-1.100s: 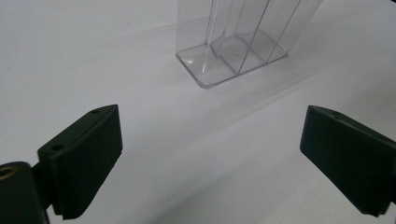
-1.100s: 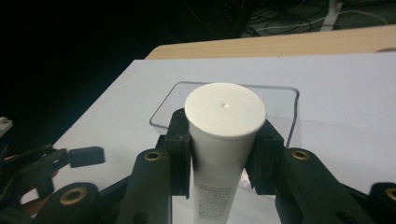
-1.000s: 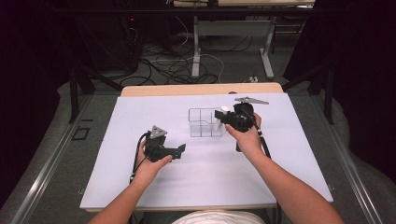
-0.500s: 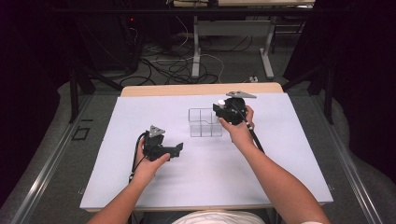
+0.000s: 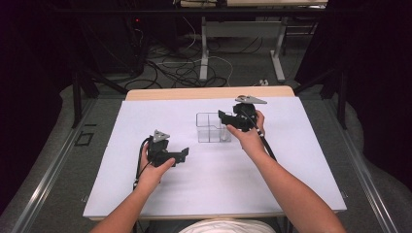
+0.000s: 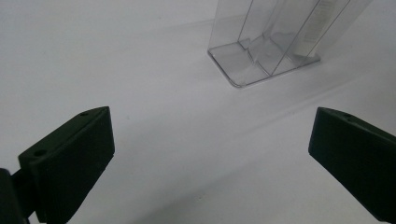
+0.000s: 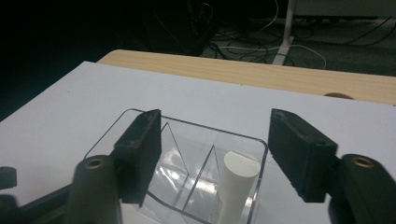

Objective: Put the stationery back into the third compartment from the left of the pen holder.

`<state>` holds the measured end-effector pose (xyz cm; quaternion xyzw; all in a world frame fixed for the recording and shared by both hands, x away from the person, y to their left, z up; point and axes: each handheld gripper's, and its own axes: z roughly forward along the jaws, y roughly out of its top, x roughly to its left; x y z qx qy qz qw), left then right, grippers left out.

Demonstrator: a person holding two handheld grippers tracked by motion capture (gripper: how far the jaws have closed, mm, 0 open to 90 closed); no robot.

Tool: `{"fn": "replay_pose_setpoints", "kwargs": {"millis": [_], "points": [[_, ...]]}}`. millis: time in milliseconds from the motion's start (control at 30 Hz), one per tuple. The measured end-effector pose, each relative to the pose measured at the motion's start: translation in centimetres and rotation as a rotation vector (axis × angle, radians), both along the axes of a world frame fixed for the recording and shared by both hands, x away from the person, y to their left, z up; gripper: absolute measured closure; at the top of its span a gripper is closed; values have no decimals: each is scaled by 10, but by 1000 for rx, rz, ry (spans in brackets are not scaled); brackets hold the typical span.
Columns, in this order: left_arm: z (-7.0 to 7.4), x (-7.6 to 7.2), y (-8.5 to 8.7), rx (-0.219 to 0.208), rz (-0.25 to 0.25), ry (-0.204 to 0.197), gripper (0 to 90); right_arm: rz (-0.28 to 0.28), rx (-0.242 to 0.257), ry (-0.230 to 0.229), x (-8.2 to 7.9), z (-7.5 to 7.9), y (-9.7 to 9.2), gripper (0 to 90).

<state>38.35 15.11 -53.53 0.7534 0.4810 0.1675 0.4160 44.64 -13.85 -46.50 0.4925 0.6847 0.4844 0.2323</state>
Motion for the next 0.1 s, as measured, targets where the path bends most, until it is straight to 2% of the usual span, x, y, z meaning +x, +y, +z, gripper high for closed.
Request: {"fn": "replay_pose_setpoints", "kwargs": {"millis": [100], "points": [[0, 1, 1, -3, 4, 2, 2, 8, -13, -18, -5, 2, -2, 241]]}}
